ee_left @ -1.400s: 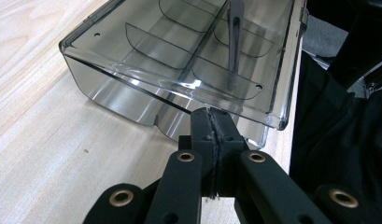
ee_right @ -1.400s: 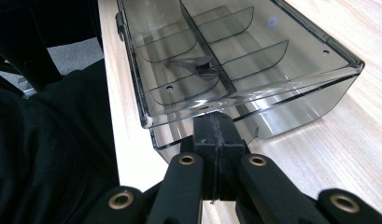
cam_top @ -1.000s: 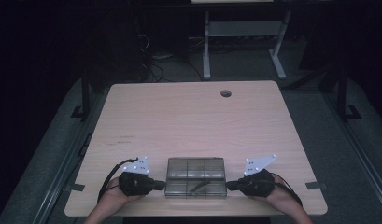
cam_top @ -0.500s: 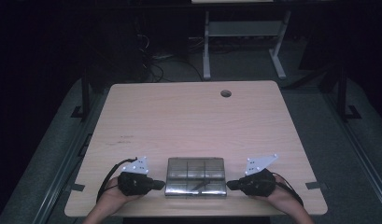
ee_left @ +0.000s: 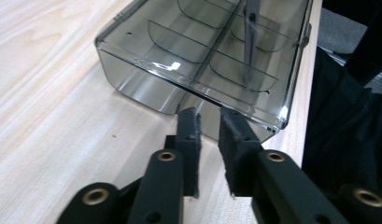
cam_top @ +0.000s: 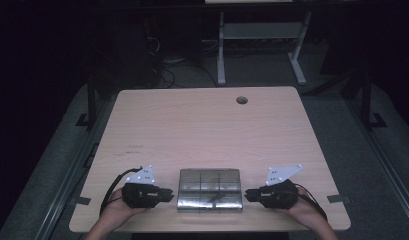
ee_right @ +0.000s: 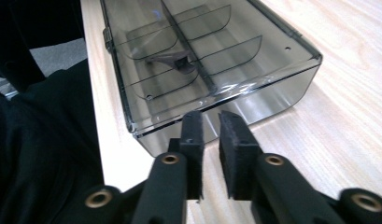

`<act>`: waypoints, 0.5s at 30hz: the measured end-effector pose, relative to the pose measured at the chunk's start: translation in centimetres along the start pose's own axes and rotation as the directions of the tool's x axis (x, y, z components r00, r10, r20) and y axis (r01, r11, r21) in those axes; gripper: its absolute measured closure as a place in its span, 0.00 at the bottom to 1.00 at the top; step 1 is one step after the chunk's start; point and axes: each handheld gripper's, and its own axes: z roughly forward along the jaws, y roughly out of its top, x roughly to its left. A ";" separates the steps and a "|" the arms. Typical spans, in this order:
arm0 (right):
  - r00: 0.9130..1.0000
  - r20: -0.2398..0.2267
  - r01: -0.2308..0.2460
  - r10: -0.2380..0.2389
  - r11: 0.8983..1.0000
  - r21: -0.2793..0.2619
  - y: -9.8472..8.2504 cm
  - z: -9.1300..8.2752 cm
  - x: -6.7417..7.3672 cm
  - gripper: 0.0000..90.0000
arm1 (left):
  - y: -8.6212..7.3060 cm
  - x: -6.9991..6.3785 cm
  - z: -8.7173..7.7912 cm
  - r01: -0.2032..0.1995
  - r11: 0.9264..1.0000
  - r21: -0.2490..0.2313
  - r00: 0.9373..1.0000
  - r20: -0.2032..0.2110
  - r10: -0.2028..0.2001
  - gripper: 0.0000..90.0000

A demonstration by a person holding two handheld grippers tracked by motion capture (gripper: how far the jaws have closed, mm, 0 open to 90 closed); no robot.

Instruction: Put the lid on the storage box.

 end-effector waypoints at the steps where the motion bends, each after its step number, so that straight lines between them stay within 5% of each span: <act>1: 1.000 0.007 -0.001 0.001 1.000 -0.004 0.0 0.0 0.0 0.83 | 0.0 0.0 -0.1 0.003 1.000 -0.003 1.000 -0.009 -0.003 0.80; 7: 0.997 0.068 -0.025 0.028 0.999 -0.036 0.0 -0.4 -0.3 0.68 | 0.1 0.2 -0.3 0.029 0.999 -0.026 0.998 -0.060 -0.030 0.60; 15: 0.987 0.147 -0.047 0.061 0.994 -0.096 0.0 -1.0 -0.9 0.51 | 0.2 0.4 -0.7 0.045 0.995 -0.085 0.987 -0.148 -0.057 0.39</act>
